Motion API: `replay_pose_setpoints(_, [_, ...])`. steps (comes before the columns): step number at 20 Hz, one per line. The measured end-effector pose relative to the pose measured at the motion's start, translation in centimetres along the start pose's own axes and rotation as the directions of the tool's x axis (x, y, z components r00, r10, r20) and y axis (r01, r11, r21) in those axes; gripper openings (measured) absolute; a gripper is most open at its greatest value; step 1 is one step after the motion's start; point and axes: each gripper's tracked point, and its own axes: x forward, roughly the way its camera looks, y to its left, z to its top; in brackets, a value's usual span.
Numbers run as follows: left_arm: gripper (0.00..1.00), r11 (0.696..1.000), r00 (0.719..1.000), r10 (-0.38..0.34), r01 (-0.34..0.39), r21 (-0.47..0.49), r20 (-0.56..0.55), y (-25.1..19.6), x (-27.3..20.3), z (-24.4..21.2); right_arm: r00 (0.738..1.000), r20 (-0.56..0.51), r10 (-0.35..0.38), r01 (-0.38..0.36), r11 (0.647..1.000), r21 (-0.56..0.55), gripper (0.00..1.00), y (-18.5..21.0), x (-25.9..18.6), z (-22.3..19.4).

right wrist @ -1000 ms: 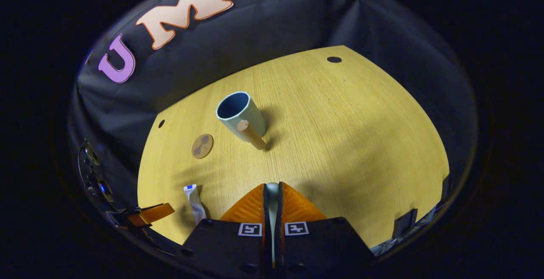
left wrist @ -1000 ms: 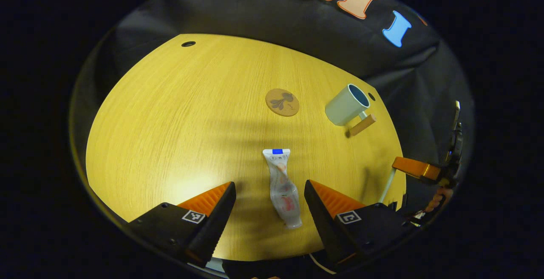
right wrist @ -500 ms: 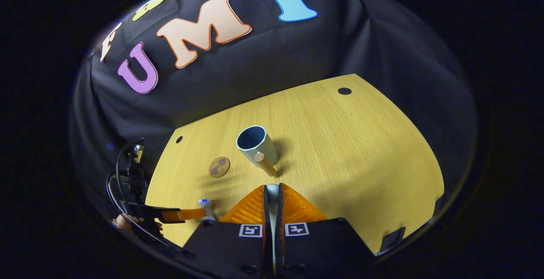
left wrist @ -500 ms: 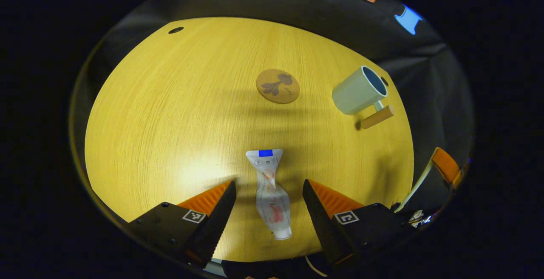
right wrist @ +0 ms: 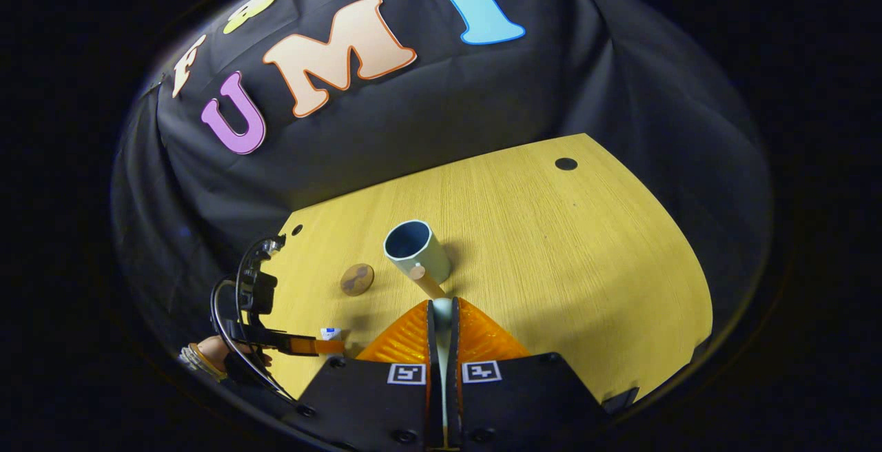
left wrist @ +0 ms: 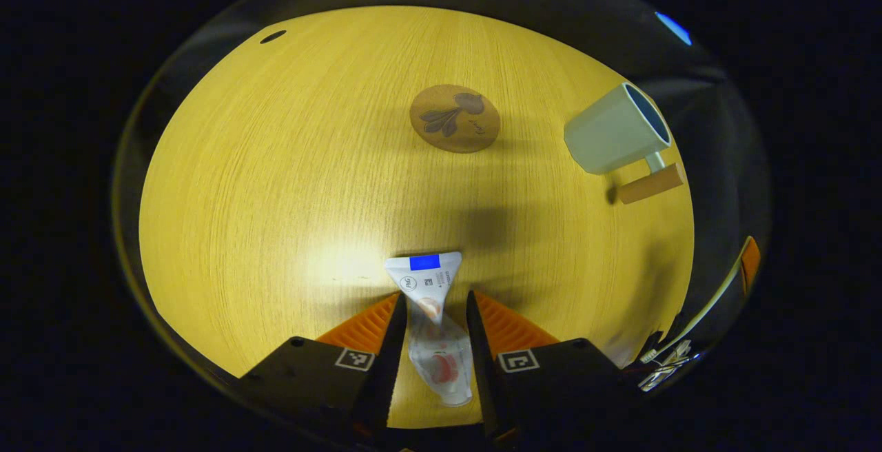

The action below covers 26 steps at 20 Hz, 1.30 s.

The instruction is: Put the toothbrush and toothpaste on the desktop into the cup, then pick up the cup and place it on the coaster on the desktop.

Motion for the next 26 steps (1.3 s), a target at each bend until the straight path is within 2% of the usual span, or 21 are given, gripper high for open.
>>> replay_pose_setpoints(1, [0.46, 1.000, 1.000, 0.017, -0.017, 0.009, 0.005, 0.6, 0.0, 0.1, 1.000, 0.007, 0.008, -0.008, 1.000, 0.001, 0.05, 0.1, 0.1, 0.4])
replay_pose_setpoints(2, [0.32, 1.000, 1.000, 0.021, -0.022, 0.014, 0.013, 0.8, 0.1, 0.4, 1.000, 0.014, 0.022, -0.022, 1.000, 0.001, 0.05, 0.3, 0.3, 1.0])
replay_pose_setpoints(3, [0.33, 1.000, 1.000, 0.028, -0.028, 0.011, 0.011, 0.9, 0.0, 0.3, 0.999, 0.023, 0.035, -0.035, 0.999, 0.005, 0.05, 0.5, 0.4, 1.5])
replay_pose_setpoints(4, [0.27, 1.000, 1.000, 0.028, -0.028, 0.005, 0.010, 0.9, -0.1, 0.3, 0.998, 0.033, 0.052, -0.052, 0.999, 0.011, 0.05, 0.7, 0.5, 2.2])
replay_pose_setpoints(6, [0.21, 1.000, 0.999, 0.029, -0.029, -0.008, 0.017, 0.7, -0.1, 0.3, 0.995, 0.052, 0.081, -0.082, 0.997, 0.014, 0.02, 1.2, 0.9, 3.5])
replay_pose_setpoints(8, [0.16, 0.999, 0.998, 0.018, -0.015, -0.040, 0.068, 0.4, -0.2, 1.0, 0.993, 0.060, 0.103, -0.104, 0.995, 0.008, 0.05, 1.3, 1.6, 4.4])
replay_pose_setpoints(11, [0.09, 0.994, 0.988, -0.021, 0.037, -0.104, 0.151, 0.1, -0.7, 1.9, 0.988, 0.080, 0.135, -0.135, 0.991, -0.006, 0.05, 1.9, 2.5, 5.9])
replay_pose_setpoints(13, [0.07, 0.986, 0.969, -0.059, 0.095, -0.140, 0.242, -0.4, -1.7, 3.3, 0.983, 0.101, 0.152, -0.150, 0.988, -0.027, 0.05, 2.2, 3.3, 7.3])
replay_pose_setpoints(15, [0.06, 0.971, 0.927, -0.132, 0.193, -0.143, 0.352, -1.7, -3.3, 5.0, 0.977, 0.122, 0.175, -0.173, 0.984, -0.030, 0.05, 2.9, 3.9, 8.6])
replay_pose_setpoints(17, [0.07, 0.963, 0.881, -0.164, 0.241, -0.122, 0.443, -2.3, -5.1, 6.5, 0.968, 0.145, 0.206, -0.203, 0.979, -0.031, 0.05, 3.7, 4.6, 10.0])
replay_pose_setpoints(21, [0.06, 0.959, 0.807, -0.204, 0.278, -0.051, 0.555, -3.4, -8.5, 8.5, 0.939, 0.204, 0.279, -0.276, 0.960, -0.042, 0.04, 5.7, 5.9, 12.9])
replay_pose_setpoints(26, [0.06, 0.949, 0.670, -0.252, 0.314, 0.042, 0.698, -6.1, -13.1, 11.6, 0.886, 0.314, 0.342, -0.352, 0.936, -0.027, 0.04, 7.5, 7.4, 17.0])
